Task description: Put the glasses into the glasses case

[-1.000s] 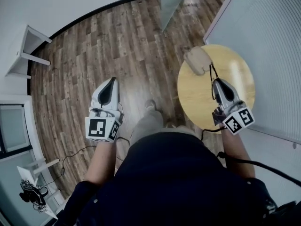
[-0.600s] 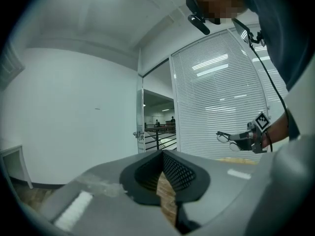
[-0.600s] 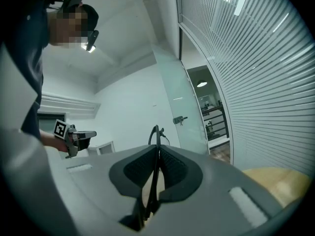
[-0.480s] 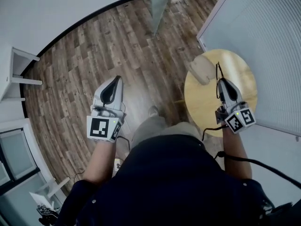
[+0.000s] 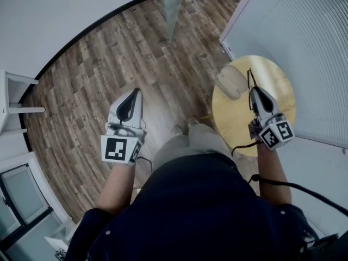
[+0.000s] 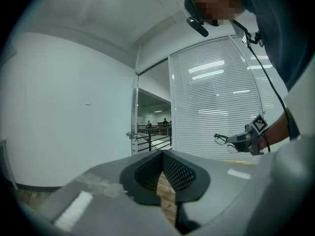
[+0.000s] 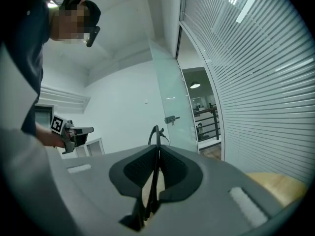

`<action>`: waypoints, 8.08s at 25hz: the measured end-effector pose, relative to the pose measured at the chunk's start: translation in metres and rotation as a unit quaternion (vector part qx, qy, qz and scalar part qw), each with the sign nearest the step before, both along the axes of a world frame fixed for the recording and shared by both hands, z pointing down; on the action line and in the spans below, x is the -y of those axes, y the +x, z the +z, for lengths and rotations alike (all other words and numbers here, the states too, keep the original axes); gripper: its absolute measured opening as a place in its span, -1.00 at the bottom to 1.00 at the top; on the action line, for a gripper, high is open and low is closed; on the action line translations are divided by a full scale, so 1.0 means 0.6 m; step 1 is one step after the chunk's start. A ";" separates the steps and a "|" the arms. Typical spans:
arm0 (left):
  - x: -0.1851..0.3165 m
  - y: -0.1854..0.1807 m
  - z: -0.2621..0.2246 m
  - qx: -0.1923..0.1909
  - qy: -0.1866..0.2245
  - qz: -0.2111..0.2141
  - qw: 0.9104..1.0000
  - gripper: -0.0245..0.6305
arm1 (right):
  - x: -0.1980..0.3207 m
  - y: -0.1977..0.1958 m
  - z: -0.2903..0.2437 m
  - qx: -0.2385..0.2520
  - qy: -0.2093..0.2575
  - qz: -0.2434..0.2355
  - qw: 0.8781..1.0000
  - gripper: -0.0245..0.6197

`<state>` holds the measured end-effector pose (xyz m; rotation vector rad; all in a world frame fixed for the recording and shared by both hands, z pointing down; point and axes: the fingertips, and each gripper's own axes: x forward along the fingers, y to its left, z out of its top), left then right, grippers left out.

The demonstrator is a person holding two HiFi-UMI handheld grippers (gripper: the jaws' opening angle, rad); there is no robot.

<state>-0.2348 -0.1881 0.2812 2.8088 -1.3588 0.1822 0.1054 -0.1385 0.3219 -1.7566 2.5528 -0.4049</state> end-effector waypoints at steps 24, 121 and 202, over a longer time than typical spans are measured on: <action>0.137 0.091 0.045 0.043 -0.015 0.005 0.999 -0.92 | 0.102 0.068 0.120 -0.007 -0.045 -0.029 0.999 -0.83; 0.154 0.056 0.297 0.072 -0.156 -0.049 0.984 -0.92 | 0.125 0.027 0.497 -0.106 -0.276 -0.145 0.944 -0.82; 0.077 0.046 -0.153 -0.003 0.067 -0.006 0.998 -0.92 | 0.034 0.032 -0.017 -0.010 -0.016 0.013 1.000 -0.90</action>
